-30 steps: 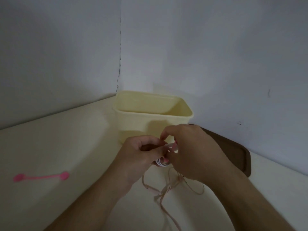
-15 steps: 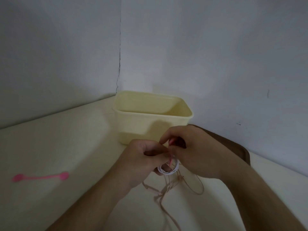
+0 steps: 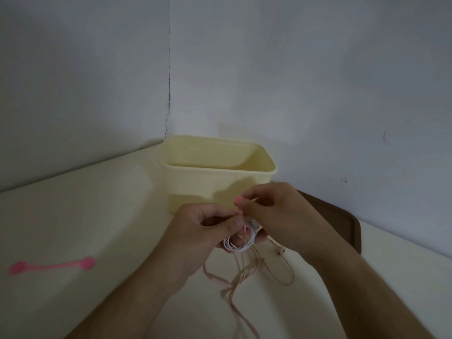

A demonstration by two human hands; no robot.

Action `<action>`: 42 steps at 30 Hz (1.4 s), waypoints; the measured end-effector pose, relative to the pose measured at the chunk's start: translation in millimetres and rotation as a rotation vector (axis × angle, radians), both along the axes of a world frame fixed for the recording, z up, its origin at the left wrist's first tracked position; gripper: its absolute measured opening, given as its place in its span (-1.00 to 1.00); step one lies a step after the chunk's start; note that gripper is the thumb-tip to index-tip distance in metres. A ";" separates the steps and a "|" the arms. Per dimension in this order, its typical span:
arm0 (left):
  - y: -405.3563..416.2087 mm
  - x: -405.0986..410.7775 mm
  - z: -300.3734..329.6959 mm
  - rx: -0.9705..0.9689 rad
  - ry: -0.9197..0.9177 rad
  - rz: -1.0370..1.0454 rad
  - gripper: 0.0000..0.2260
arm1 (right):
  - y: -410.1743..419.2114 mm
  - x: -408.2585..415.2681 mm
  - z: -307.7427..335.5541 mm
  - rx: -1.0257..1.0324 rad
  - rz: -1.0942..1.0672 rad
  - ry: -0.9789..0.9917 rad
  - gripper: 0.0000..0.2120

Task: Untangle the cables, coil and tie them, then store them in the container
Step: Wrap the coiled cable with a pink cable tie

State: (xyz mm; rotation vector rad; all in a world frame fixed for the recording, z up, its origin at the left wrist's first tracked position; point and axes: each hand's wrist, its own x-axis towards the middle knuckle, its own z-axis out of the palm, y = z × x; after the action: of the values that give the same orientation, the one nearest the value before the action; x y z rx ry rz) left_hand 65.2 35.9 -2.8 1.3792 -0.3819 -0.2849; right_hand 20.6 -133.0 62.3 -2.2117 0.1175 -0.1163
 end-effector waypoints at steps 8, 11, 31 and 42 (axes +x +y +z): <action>2.4 -0.9 4.4 -0.137 -0.082 0.132 -0.94 | 0.2 1.0 -10.1 0.469 -0.040 0.287 -0.46; 2.7 -1.0 5.1 -0.136 -0.118 0.141 -0.93 | -1.3 1.6 -12.4 0.441 -0.004 0.388 -0.60; -0.6 1.6 0.9 0.061 -0.003 0.109 -0.99 | 0.2 -1.3 -4.6 0.195 -0.041 -0.157 -0.93; 9.2 8.8 2.4 -0.217 0.299 -0.003 -0.79 | 14.8 -2.6 -6.7 -0.277 0.088 -0.297 -0.74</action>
State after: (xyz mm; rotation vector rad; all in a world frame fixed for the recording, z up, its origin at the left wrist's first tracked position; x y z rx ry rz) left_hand 74.0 45.2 -0.4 1.1027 -0.1611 -0.4332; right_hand 17.9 -118.2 55.6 -2.4415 -0.1694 -0.4319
